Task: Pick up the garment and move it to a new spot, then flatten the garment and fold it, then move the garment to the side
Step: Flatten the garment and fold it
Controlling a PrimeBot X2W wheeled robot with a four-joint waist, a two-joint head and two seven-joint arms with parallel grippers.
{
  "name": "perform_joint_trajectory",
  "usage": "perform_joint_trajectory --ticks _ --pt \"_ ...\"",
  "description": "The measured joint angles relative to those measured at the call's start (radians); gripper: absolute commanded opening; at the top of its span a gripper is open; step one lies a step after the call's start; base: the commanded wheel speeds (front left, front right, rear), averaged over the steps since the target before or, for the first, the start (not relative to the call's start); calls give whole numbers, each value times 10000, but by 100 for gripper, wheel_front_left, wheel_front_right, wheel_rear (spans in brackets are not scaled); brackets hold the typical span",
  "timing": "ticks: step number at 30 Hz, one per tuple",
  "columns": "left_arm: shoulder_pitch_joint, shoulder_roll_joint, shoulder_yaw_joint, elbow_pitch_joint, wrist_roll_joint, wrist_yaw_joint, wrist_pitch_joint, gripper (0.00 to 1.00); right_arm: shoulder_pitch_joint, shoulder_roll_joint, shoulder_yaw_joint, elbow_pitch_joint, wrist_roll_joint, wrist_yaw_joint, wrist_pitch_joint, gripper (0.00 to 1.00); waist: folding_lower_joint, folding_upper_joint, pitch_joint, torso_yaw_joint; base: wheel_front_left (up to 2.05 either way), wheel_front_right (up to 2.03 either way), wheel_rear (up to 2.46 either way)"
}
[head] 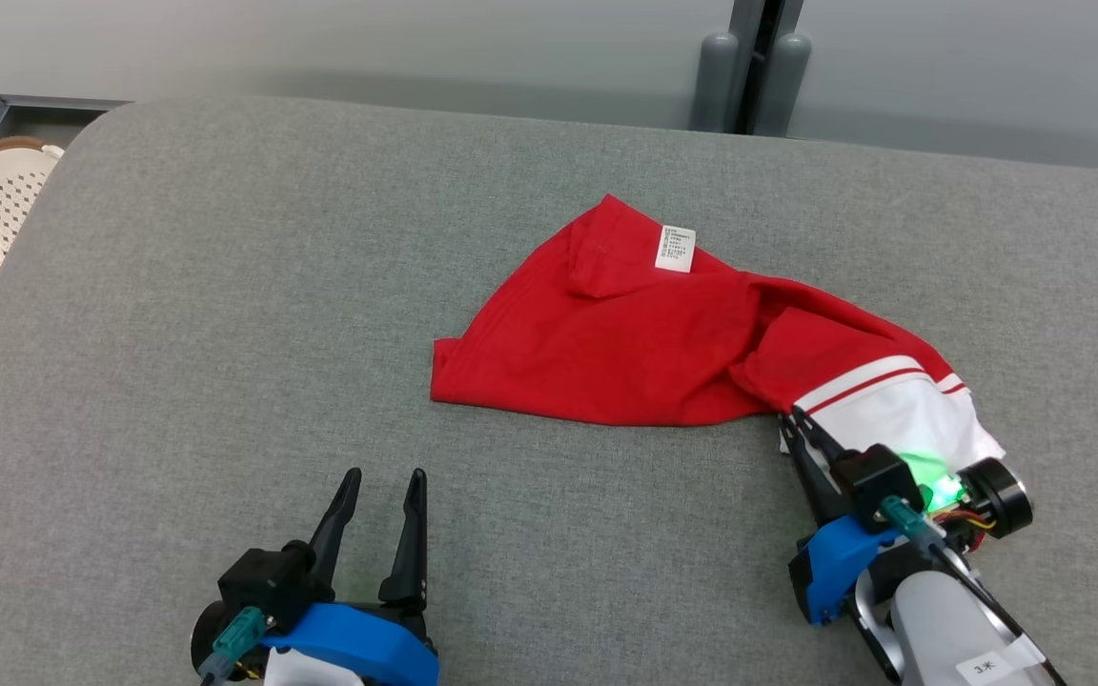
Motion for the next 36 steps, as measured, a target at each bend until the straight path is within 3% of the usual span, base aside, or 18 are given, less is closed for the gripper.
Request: perform_joint_trajectory --ticks 10,13,20,21,24,27,32,36 --pt "135 0 -188 -69 -25 0 0 100 -549 4 -794 -1375 748 0 -2 0 0 0 -69 -32 0 0 0" --pt "132 0 -345 -127 -73 0 0 100 -1198 -125 -1317 -1014 270 2 -2 0 -2 0 -75 -39 0 0 0" --pt "12 0 -669 -157 -94 0 0 100 -3437 -1225 -2132 148 -476 0 190 0 -2 0 158 226 0 0 0" --pt "-15 2 -734 -115 -84 0 0 100 -3953 -1524 -2518 608 -694 0 372 100 -2 0 277 327 0 0 0" --pt "-80 0 -853 -48 -50 0 0 100 -4366 -1735 -3415 1127 -1064 -2 523 100 -1 0 423 498 0 0 0" --pt "-130 2 -874 -2 -50 0 0 100 -4463 -1522 -3985 1279 -1398 -2 307 100 -1 0 489 623 0 0 0" --pt "-94 4 -732 63 -19 -2 0 100 -3728 -744 -3986 1557 -1559 0 56 100 -1 0 369 476 0 0 0" --pt "-69 0 -683 94 35 0 0 100 -2685 -299 -3404 1181 -897 0 27 100 -1 0 226 247 0 0 0"
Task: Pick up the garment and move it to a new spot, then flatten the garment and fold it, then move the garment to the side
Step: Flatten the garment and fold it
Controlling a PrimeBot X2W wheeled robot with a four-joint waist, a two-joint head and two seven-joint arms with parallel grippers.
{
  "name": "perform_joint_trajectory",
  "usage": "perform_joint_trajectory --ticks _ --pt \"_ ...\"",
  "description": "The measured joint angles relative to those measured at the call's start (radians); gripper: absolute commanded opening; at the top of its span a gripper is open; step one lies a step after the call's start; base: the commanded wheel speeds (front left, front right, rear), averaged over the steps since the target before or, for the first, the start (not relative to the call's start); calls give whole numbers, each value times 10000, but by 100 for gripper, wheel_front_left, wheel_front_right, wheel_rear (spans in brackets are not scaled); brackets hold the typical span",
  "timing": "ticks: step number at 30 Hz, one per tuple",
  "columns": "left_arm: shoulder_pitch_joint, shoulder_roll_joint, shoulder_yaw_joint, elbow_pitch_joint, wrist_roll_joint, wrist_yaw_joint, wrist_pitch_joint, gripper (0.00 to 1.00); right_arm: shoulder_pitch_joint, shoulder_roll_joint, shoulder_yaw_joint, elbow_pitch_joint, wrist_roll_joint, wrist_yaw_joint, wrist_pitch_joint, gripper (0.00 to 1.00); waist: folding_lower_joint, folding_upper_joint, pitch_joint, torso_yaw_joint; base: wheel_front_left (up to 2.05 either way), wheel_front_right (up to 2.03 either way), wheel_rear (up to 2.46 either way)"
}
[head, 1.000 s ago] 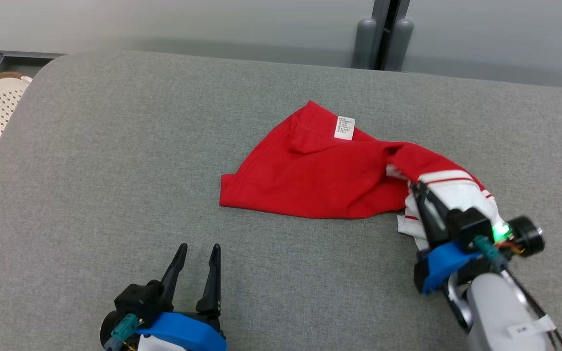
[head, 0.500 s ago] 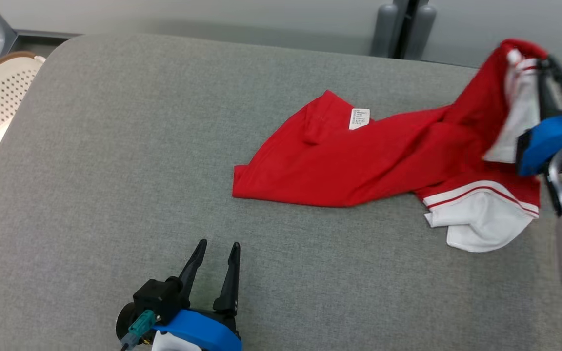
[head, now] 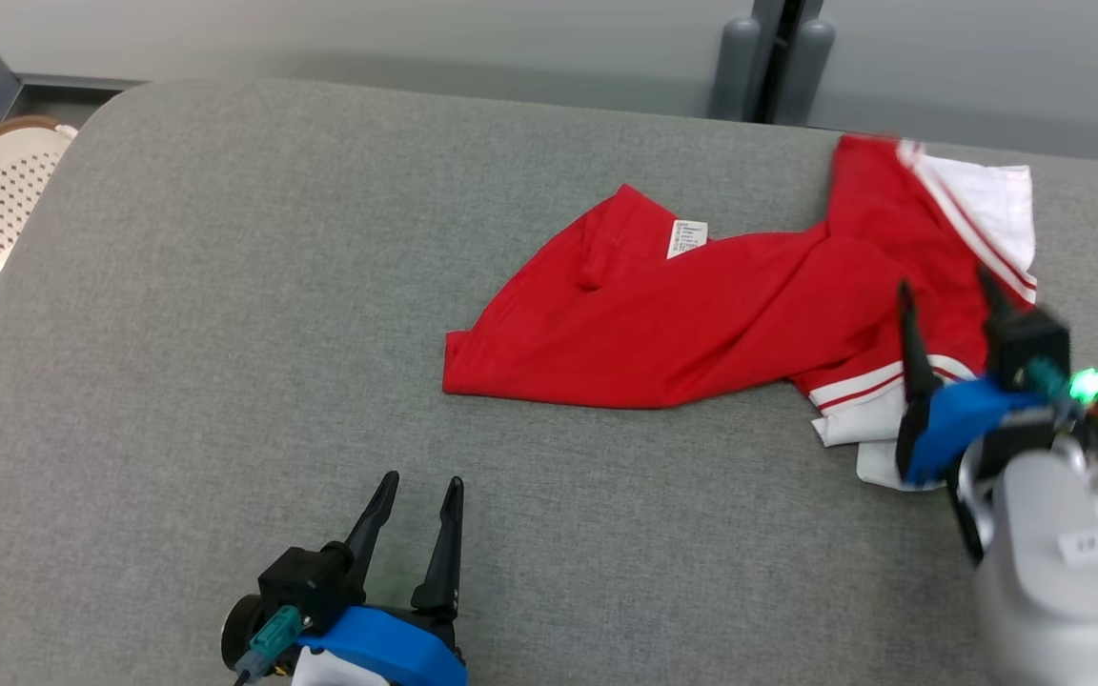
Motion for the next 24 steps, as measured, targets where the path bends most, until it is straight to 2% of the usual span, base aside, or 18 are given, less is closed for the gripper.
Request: perform_joint_trajectory --ticks 4,11,17,24 --pt "-3 -4 -6 35 50 -2 0 100 1620 192 497 -623 982 0 -2 100 0 0 -200 -169 0 0 0" --pt "267 0 4 105 134 -2 0 100 3847 272 499 -957 2132 0 0 100 -1 0 -633 -340 0 0 0" --pt "531 -2 10 190 226 -2 2 100 4171 270 663 -767 2767 -2 -10 100 -1 0 -838 -349 0 0 0" --pt "532 0 -13 209 290 -2 0 100 4112 274 1505 -825 3651 -2 -10 100 0 0 -824 -150 0 0 0"
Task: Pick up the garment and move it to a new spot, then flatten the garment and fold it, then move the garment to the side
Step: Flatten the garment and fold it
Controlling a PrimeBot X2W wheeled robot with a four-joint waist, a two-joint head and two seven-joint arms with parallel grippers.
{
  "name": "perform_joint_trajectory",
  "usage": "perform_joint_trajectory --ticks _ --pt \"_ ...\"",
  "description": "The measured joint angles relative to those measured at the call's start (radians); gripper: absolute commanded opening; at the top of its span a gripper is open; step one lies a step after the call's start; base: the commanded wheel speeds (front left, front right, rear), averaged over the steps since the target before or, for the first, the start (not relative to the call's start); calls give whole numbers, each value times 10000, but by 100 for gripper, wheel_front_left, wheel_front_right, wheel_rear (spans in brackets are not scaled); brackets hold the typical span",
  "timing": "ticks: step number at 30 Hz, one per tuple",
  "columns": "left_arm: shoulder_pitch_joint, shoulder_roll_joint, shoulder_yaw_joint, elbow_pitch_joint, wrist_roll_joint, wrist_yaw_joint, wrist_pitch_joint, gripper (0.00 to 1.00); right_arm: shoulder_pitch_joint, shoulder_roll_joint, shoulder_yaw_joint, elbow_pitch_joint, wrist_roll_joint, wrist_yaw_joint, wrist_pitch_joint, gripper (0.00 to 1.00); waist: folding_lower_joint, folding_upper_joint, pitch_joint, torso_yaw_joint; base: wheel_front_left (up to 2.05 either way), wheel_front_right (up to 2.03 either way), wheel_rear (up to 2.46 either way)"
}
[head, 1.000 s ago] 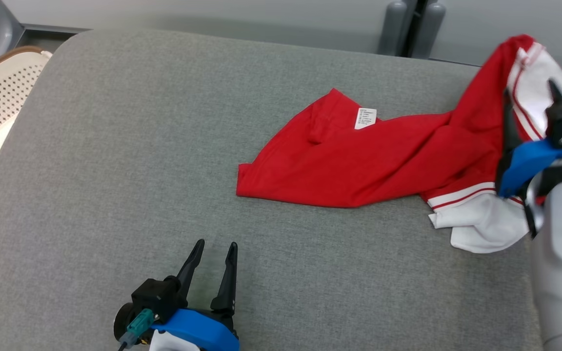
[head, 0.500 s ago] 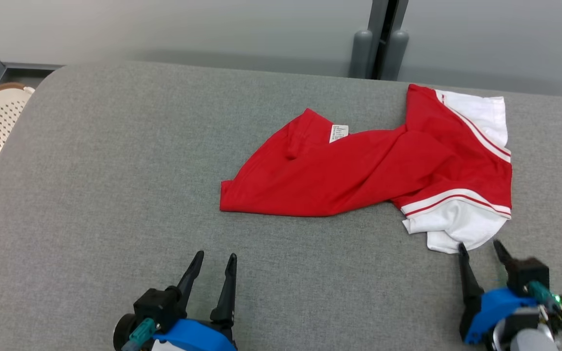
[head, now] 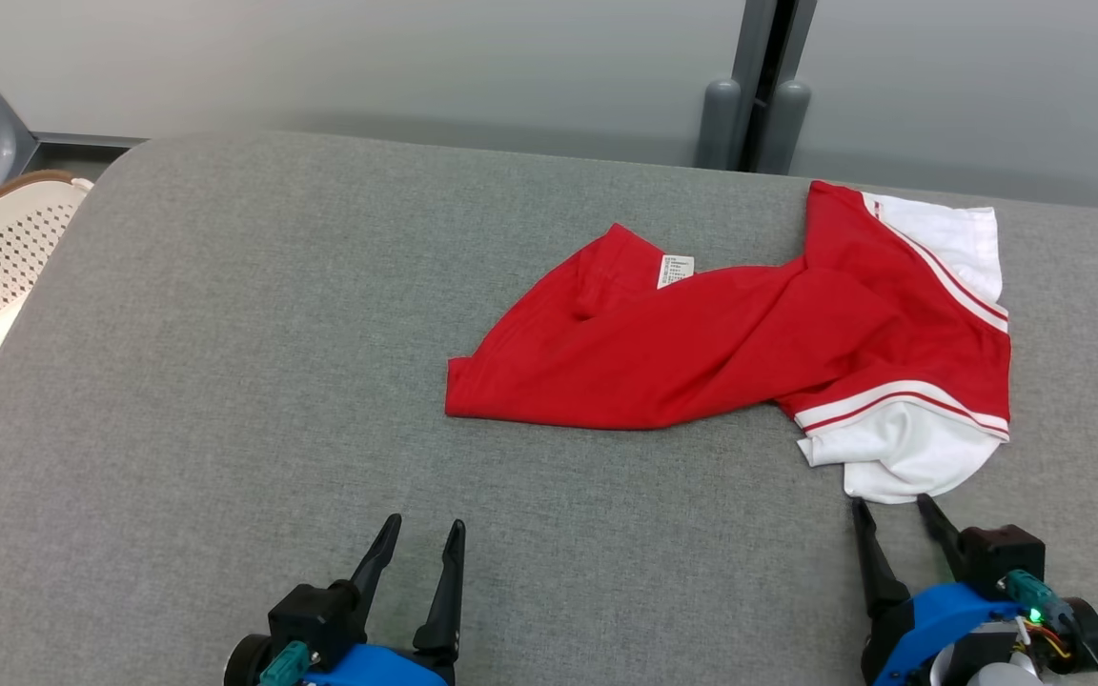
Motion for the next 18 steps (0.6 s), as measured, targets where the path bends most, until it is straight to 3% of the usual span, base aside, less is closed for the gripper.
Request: perform_joint_trajectory --ticks 8,14,15,16,18 --pt "-8 0 -15 -17 -10 0 0 100 -67 8 608 -232 391 0 0 100 0 0 76 166 0 0 0" --pt "-15 0 35 8 -69 0 0 100 -123 12 602 -176 -393 2 -2 100 0 0 183 180 0 0 0" --pt "-17 0 35 23 -69 0 0 100 -173 12 545 -29 -535 2 -10 47 1 -1 205 175 0 0 0" --pt "-23 0 33 33 -69 0 0 100 -259 13 481 157 -631 2 -36 20 1 0 229 170 0 0 0" --pt "-59 2 35 54 -71 0 0 100 -465 12 405 449 -727 2 -52 0 0 0 286 160 0 0 0"
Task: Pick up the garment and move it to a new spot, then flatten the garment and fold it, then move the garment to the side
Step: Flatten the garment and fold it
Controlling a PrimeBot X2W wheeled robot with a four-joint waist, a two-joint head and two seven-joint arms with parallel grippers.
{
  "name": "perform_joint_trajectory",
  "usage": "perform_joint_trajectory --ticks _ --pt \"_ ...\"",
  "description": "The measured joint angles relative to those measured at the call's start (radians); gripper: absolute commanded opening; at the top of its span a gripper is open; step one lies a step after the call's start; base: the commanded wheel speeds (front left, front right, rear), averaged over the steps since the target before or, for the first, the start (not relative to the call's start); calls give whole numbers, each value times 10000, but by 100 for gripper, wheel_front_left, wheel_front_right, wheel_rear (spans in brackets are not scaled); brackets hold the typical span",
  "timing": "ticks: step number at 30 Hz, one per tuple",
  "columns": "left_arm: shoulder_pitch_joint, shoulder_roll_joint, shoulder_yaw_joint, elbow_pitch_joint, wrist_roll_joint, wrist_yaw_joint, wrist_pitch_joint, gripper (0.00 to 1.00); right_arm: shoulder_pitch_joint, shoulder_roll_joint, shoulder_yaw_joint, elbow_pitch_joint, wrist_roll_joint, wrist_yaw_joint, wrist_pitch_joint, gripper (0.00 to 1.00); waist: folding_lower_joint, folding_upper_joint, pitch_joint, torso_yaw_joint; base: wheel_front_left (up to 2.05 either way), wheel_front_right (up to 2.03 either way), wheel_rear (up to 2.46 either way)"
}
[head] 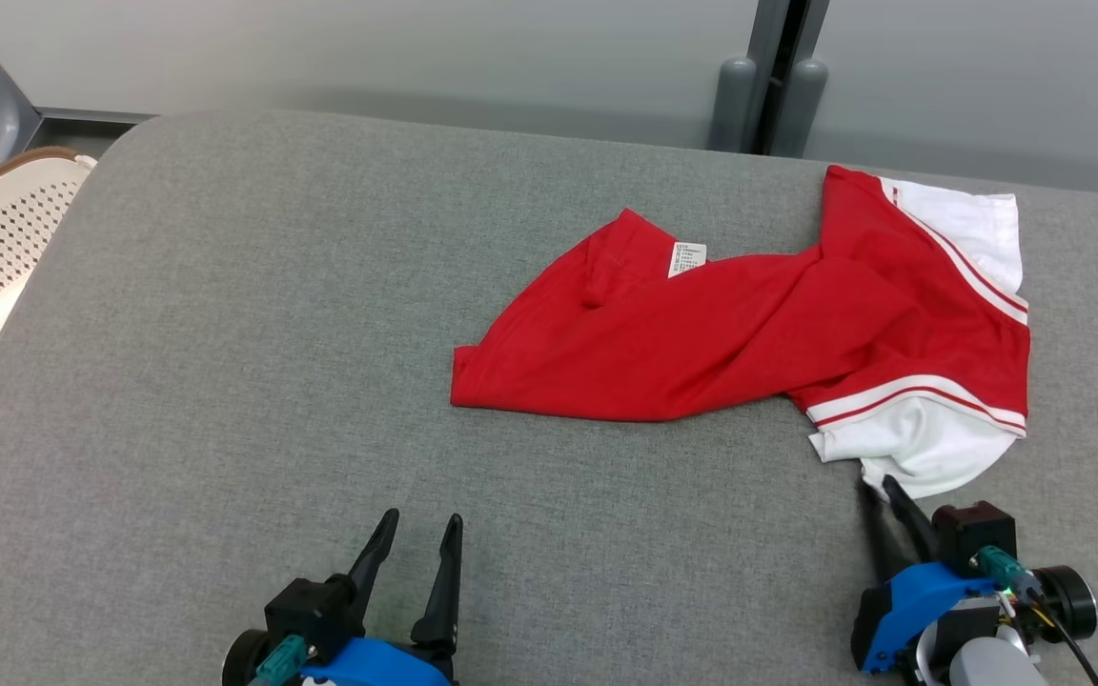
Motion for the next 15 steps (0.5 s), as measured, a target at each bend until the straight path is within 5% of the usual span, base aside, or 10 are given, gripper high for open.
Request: perform_joint_trajectory --ticks 5,15 --pt "-151 -2 6 31 -17 2 0 100 -199 -13 -15 2 -261 -4 10 0 0 0 58 -20 0 0 0" --pt "339 -2 399 142 52 0 0 100 1397 -36 151 -4274 -1007 -2 33 0 1 0 -639 -499 0 0 0"
